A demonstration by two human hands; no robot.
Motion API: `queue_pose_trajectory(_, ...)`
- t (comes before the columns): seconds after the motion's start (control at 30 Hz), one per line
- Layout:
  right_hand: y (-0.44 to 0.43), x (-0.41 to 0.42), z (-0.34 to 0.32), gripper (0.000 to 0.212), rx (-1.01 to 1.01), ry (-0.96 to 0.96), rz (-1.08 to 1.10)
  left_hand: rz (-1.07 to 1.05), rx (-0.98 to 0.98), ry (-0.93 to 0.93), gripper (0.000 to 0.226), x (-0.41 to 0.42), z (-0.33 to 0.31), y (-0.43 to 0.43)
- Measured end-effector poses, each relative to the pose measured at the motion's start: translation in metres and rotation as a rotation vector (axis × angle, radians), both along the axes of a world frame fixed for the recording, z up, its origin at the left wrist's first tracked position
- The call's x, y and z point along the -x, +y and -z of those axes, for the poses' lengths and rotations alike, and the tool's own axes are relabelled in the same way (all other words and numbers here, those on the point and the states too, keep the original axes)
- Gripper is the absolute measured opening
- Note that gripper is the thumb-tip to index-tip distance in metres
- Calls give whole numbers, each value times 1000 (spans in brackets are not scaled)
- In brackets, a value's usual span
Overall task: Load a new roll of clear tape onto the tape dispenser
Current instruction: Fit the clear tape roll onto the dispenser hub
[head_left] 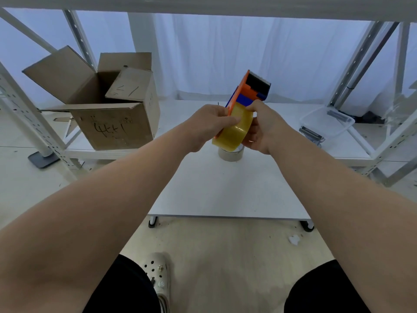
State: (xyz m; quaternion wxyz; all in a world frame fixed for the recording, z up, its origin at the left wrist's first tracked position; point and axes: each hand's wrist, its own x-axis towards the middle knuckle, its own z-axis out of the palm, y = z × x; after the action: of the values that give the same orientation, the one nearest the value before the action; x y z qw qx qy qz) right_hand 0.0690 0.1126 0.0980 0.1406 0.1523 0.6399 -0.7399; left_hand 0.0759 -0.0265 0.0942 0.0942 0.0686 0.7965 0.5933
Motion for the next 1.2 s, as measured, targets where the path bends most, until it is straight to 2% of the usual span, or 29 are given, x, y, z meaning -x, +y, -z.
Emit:
queue_pose_trajectory(0.13,5,2,2,23,-91,4,45,106,64,-59,50,-5,-1,4)
queue_pose_trajectory(0.27,5,2,2,8,-50,33,0,-99,-36,-75,25,-2,-1,10)
queue_pose_trajectory(0.37,1,3,4,11,-39,82,-85,-281,-101,-110,31,2,-1,9)
queue_pose_trajectory(0.57,-2,0,7,16,-102,163,-212,-390,-32,-90,40,5,3,-1)
queue_pose_trajectory(0.67,0,1,10,17,-182,163,-179,-345,139,-8,47,6,1,-4)
queue_pose_trajectory(0.73,-1,1,10,13,-194,133,-139,-291,180,28,41,6,0,-6)
queue_pose_trajectory(0.93,-6,1,11,22,-197,49,-32,-99,273,81,31,0,-4,-6)
queue_pose_trajectory(1.03,-6,1,11,17,-208,53,2,-52,263,58,29,0,-7,-6)
queue_pose_trajectory(1.2,-5,3,12,21,-213,90,-3,-51,220,-7,23,2,-6,-7)
